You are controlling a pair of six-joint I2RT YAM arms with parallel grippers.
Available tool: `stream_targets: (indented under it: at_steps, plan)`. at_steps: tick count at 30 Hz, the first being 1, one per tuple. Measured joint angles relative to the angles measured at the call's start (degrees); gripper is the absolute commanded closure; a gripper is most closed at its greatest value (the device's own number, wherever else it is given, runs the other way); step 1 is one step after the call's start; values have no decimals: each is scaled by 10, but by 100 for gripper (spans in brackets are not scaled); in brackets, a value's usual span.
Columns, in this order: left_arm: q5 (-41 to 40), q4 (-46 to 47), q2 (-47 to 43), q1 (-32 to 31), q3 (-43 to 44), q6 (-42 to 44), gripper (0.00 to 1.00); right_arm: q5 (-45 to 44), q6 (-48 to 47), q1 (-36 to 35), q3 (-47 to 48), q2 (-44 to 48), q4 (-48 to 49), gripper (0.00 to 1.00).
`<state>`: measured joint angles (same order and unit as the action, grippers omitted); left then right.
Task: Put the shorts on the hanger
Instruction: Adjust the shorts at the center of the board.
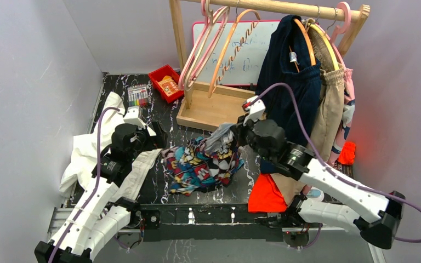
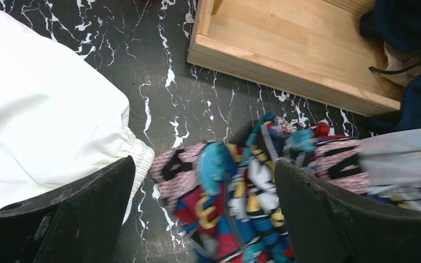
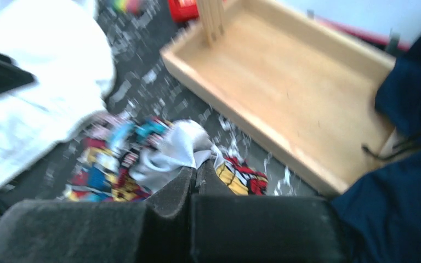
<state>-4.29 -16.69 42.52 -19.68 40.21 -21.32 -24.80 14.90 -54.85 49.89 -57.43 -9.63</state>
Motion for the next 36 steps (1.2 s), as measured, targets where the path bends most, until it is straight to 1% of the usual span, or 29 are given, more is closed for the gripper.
stream_targets:
  at_steps: [4, 7, 9, 10, 11, 12, 13, 14, 15, 16, 18, 21, 24, 28, 32, 36]
  plan:
    - [4, 0, -2, 0, 0, 1, 2, 21, -19, 0, 51, 40, 3, 100]
    - [7, 0, -2, 0, 0, 1, 2, 27, -14, 0, 35, 45, 4, 100]
    - [9, 0, -2, 0, 0, 1, 2, 34, -1, 0, 2, 45, 2, 100]
    - [10, 0, -2, 0, 0, 1, 2, 41, 4, 0, -19, 42, -4, 93]
    - [12, 0, -2, 0, -1, 0, 2, 48, 12, 0, -39, 39, -13, 82]
    - [13, 0, -2, 0, -1, 0, 2, 56, 17, 0, -52, 37, -24, 66]
    - [14, 0, 0, 0, -1, -2, 2, 68, 23, 0, -65, 34, -42, 53]
    - [16, 0, 2, 0, -1, -3, 2, 79, 28, 0, -72, 31, -61, 43]
    - [17, 0, 4, 0, -1, -4, 2, 88, 33, 0, -73, 30, -77, 37]
    - [18, 0, 9, 0, -1, -6, 2, 92, 32, 0, -73, 30, -85, 34]
    - [19, 0, 21, 0, -1, -11, 2, 100, 32, 0, -68, 35, -103, 33]
    - [17, 0, 44, 0, -1, -25, 2, 102, 28, 0, -44, 47, -120, 35]
    - [13, -4, 60, 0, -1, -38, 2, 122, 22, 1, 3, 49, -126, 40]
    - [3, -5, 58, 0, -1, -48, 2, 171, 18, 0, 50, 30, -115, 46]
    - [-5, -5, 56, 0, -1, -49, 2, 210, 26, -8, 43, -11, -92, 52]
    - [-12, -5, 56, 0, -1, -49, 2, 235, 48, -15, 7, -52, -63, 58]
